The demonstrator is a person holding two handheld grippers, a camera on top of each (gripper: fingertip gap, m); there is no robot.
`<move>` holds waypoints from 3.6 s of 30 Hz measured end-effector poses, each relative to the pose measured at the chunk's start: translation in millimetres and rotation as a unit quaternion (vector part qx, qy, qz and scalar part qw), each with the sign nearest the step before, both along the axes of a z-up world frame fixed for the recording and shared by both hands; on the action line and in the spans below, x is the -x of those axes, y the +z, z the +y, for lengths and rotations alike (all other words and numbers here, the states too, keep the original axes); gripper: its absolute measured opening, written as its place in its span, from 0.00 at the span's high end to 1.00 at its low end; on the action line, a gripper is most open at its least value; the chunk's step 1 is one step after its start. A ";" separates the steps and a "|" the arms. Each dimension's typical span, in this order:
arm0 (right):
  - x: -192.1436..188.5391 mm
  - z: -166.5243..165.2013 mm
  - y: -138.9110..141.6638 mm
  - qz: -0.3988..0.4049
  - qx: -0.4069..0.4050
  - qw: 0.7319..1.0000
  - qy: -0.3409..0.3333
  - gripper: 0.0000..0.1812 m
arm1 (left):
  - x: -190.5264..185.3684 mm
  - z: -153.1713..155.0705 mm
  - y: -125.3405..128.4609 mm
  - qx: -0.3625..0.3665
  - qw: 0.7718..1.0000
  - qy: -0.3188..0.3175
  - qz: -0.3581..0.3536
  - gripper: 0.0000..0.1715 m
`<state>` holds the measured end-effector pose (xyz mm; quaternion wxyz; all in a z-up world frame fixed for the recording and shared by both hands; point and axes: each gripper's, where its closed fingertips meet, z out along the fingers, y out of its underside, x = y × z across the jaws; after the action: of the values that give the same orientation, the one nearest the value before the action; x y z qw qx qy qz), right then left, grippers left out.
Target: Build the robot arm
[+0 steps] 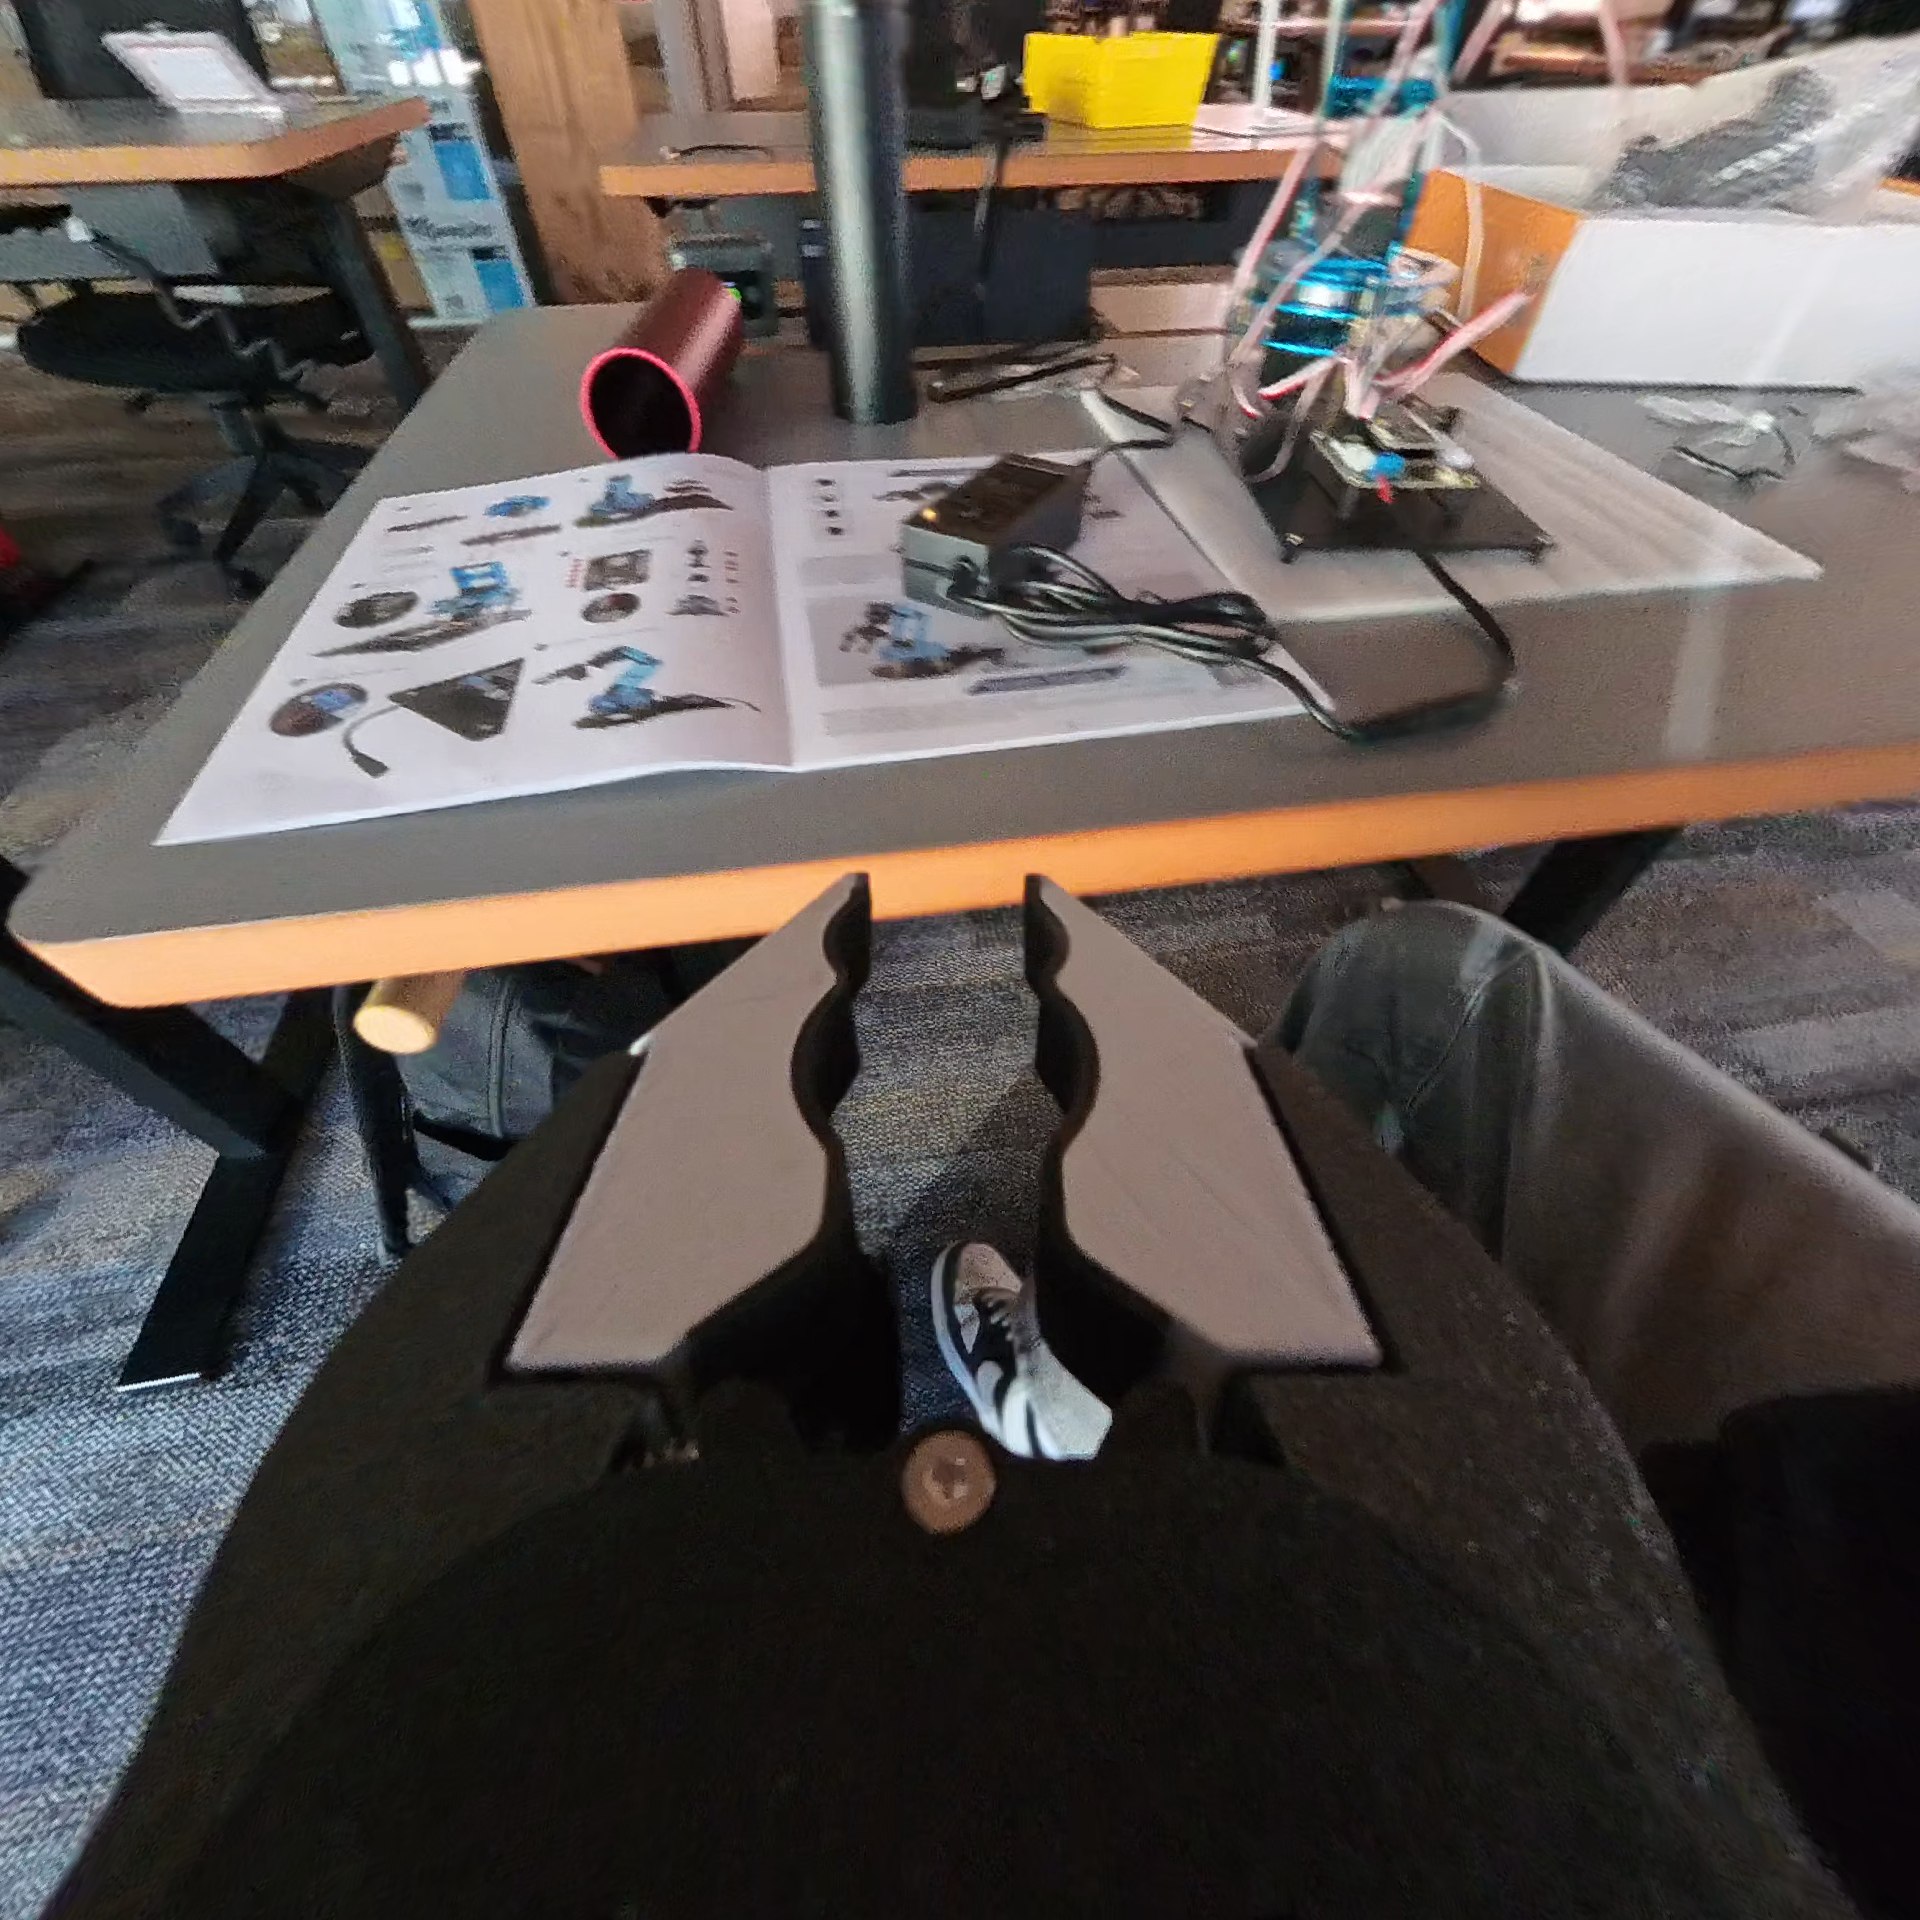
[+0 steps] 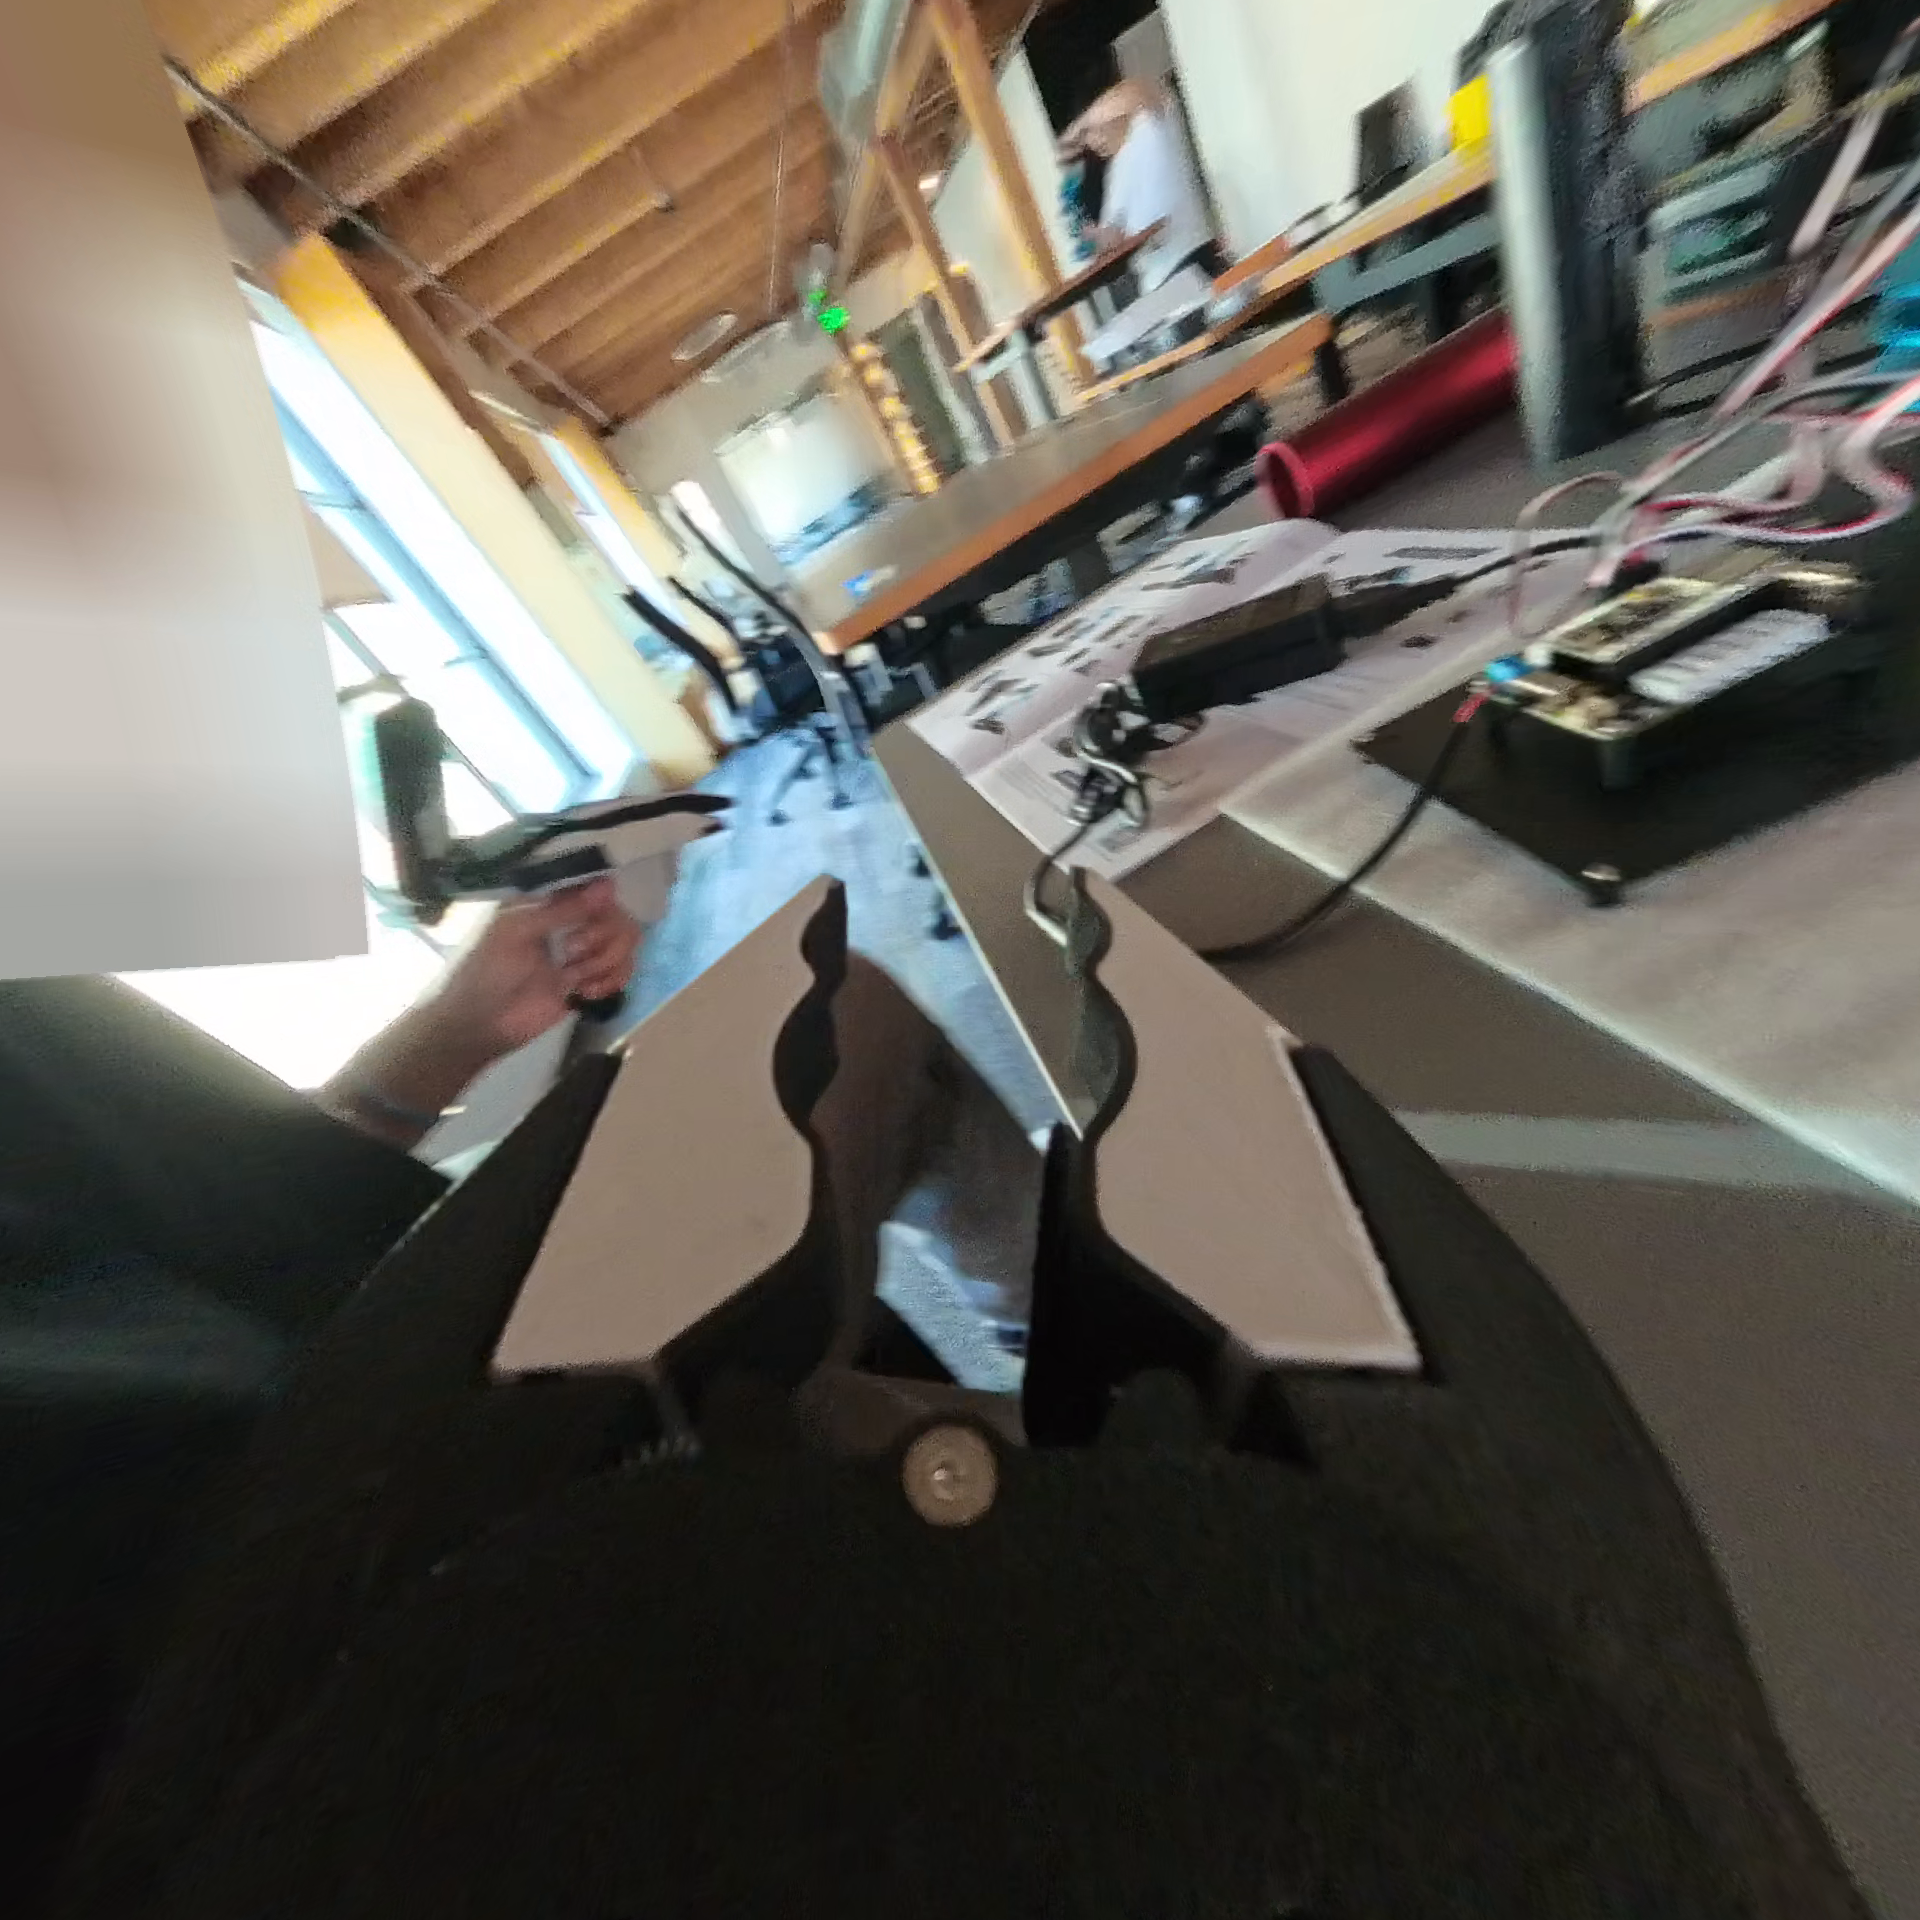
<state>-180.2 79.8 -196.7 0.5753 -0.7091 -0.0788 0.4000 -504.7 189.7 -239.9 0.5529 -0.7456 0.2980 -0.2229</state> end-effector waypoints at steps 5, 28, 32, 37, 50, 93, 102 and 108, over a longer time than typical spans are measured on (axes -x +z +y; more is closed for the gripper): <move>-21.5 -25.9 -30.7 -0.166 0.027 0.983 -0.079 0.77 | 12.7 -42.7 -24.6 0.010 1.000 0.005 -0.004 0.83; -61.7 116.5 -35.7 -0.245 0.042 0.933 -0.261 0.78 | 40.5 163.4 9.0 0.065 0.990 -0.089 0.086 0.75; -101.9 124.4 -25.4 -0.211 0.014 0.910 -0.355 0.75 | 49.3 204.9 -9.8 0.131 0.972 -0.158 0.110 0.68; -131.7 124.6 -16.1 -0.174 -0.010 0.887 -0.428 0.76 | 76.7 234.1 -28.1 0.153 0.955 -0.204 0.151 0.64; -140.7 126.0 -31.9 -0.215 0.038 0.863 -0.455 0.78 | 36.6 257.5 -28.8 0.095 0.925 -0.318 0.187 0.64; -132.3 133.7 -35.1 -0.236 0.042 0.871 -0.429 0.80 | 7.0 260.0 -23.9 0.061 0.932 -0.287 0.213 0.64; -133.6 133.2 -35.1 -0.228 0.043 0.872 -0.431 0.80 | 1.8 258.4 -22.4 0.057 0.931 -0.293 0.210 0.64; -132.3 134.1 -36.1 -0.239 0.045 0.869 -0.431 0.81 | -42.7 241.8 -16.0 0.082 0.933 -0.305 0.172 0.64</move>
<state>-47.9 213.9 -232.8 0.6218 -0.7715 0.1174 -0.0664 -462.1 431.5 -255.9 0.3355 -0.6886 0.5823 -0.2724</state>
